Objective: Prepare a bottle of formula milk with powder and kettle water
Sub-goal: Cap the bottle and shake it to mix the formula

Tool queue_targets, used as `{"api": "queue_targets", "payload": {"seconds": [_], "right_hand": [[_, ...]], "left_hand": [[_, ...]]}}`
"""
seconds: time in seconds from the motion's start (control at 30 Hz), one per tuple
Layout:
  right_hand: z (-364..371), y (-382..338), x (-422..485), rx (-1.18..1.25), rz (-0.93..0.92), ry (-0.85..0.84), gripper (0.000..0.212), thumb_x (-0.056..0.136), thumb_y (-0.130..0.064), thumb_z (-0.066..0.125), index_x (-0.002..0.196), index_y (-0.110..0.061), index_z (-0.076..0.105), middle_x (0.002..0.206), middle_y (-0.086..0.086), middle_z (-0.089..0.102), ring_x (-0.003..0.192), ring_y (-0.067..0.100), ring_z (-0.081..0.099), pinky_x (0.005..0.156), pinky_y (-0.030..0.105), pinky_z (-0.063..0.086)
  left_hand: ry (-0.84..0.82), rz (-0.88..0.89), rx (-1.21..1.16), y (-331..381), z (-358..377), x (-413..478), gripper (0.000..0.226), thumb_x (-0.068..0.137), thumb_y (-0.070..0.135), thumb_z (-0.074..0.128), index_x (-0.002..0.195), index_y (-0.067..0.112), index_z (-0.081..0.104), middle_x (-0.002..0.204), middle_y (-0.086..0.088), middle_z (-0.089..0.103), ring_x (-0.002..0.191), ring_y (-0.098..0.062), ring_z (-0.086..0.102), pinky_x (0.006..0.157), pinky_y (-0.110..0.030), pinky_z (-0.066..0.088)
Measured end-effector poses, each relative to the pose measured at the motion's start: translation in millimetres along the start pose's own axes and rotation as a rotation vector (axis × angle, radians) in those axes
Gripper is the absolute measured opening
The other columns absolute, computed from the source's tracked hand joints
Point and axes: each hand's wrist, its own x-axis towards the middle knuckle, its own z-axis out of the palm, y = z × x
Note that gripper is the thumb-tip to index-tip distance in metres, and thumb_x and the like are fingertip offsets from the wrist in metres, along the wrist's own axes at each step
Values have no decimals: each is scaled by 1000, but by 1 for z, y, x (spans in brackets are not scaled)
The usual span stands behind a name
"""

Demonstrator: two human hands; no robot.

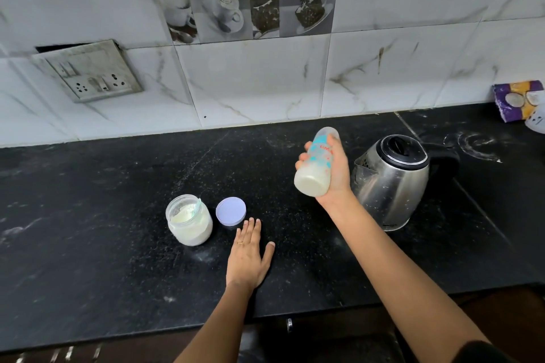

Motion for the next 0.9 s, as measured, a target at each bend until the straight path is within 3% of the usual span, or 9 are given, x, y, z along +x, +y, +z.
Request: {"api": "queue_targets", "payload": {"seconds": [0.13, 0.2, 0.3, 0.4, 0.57, 0.7, 0.77, 0.9], "right_hand": [[-3, 11, -20, -240, 46, -178, 60, 72, -21, 68, 124, -30, 40, 82, 7, 59, 51, 22, 53, 50, 30, 48], [-2, 7, -15, -181, 24, -169, 63, 67, -20, 70, 122, -26, 39, 84, 6, 59, 51, 20, 53, 50, 29, 48], [-3, -1, -8, -66, 0, -103, 50, 73, -23, 63, 117, -24, 39, 84, 6, 56, 50, 18, 54, 48, 28, 48], [-4, 2, -16, -225, 47, -151, 69, 63, -21, 70, 123, -25, 37, 84, 6, 61, 54, 20, 56, 51, 31, 50], [-1, -9, -10, -124, 4, -131, 55, 66, -21, 63, 117, -21, 41, 81, 5, 60, 54, 18, 56, 52, 33, 52], [2, -1, -18, -265, 30, -252, 64, 65, -19, 64, 122, -31, 40, 84, 8, 60, 54, 21, 55, 50, 32, 50], [2, -3, -10, -196, -11, -211, 62, 66, -18, 63, 123, -35, 44, 81, 7, 60, 52, 20, 54, 51, 29, 48], [0, 1, -12, -270, 28, -258, 63, 67, -18, 64, 125, -31, 42, 83, 9, 57, 52, 22, 53, 52, 31, 48]], "left_hand": [[5, 0, -17, 0, 1, 0, 86, 83, 64, 4, 152, 13, 12, 160, -2, 10, 143, -4, -6, 116, -22, -12], [1, 3, -8, 0, 1, 0, 86, 83, 64, 2, 153, 14, 10, 161, -1, 8, 142, -2, -8, 115, -22, -13], [-3, -9, -12, 0, 0, 1, 87, 82, 65, 2, 153, 15, 10, 161, -1, 8, 145, -5, -6, 115, -21, -13], [-3, -9, -10, 0, 0, 0, 87, 82, 65, 3, 153, 15, 11, 161, -1, 8, 145, -5, -5, 115, -21, -14], [4, -16, -17, 1, -1, 0, 87, 82, 65, 4, 153, 15, 12, 161, -1, 9, 147, -7, -3, 116, -22, -11], [4, -17, -18, 1, -1, 0, 87, 81, 65, 3, 153, 15, 11, 161, 0, 8, 146, -6, -5, 115, -20, -13], [8, -17, -25, 2, -1, 0, 87, 82, 65, 4, 153, 16, 11, 161, 1, 8, 144, -3, -7, 114, -20, -14], [6, -17, -33, 2, -2, 0, 87, 81, 65, 4, 153, 16, 12, 161, 1, 8, 140, 1, -10, 115, -20, -14]]}}
